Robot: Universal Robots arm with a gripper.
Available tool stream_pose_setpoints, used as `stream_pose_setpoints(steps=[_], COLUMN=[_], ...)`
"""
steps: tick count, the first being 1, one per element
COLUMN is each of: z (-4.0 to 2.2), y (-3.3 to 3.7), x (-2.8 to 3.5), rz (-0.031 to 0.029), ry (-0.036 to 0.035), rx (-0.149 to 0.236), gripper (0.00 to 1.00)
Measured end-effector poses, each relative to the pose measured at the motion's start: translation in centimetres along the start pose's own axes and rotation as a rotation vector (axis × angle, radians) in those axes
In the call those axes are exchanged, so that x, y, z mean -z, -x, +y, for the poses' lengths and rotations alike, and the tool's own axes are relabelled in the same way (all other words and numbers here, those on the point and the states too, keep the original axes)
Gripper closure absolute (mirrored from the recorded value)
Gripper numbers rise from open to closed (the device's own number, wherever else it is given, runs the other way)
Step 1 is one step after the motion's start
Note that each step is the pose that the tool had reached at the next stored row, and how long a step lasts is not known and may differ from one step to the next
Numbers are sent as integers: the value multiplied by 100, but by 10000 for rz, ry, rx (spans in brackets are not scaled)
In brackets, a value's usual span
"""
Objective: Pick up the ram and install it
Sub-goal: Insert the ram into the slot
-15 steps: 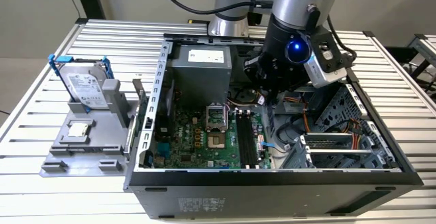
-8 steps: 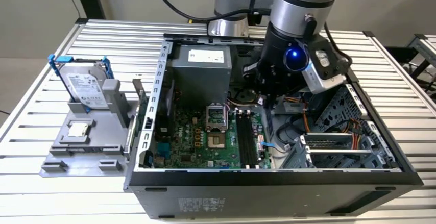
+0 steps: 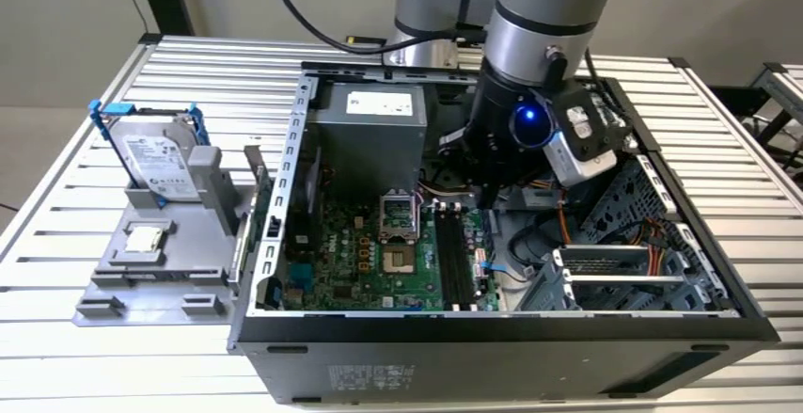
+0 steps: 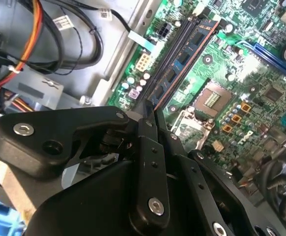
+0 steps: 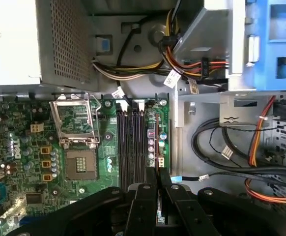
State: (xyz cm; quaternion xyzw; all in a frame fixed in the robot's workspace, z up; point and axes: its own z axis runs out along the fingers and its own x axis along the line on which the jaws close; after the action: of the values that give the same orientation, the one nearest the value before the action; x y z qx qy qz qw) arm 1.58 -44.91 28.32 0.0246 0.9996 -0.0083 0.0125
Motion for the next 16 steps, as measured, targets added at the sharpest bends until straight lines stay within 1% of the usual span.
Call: stream_pose_setpoints(steps=[3,16], z=[-1,3], y=[-43,-50], x=[-54,-291], rz=[0,-1], ry=[-3,-1], rx=[25,46], gripper=[100,100])
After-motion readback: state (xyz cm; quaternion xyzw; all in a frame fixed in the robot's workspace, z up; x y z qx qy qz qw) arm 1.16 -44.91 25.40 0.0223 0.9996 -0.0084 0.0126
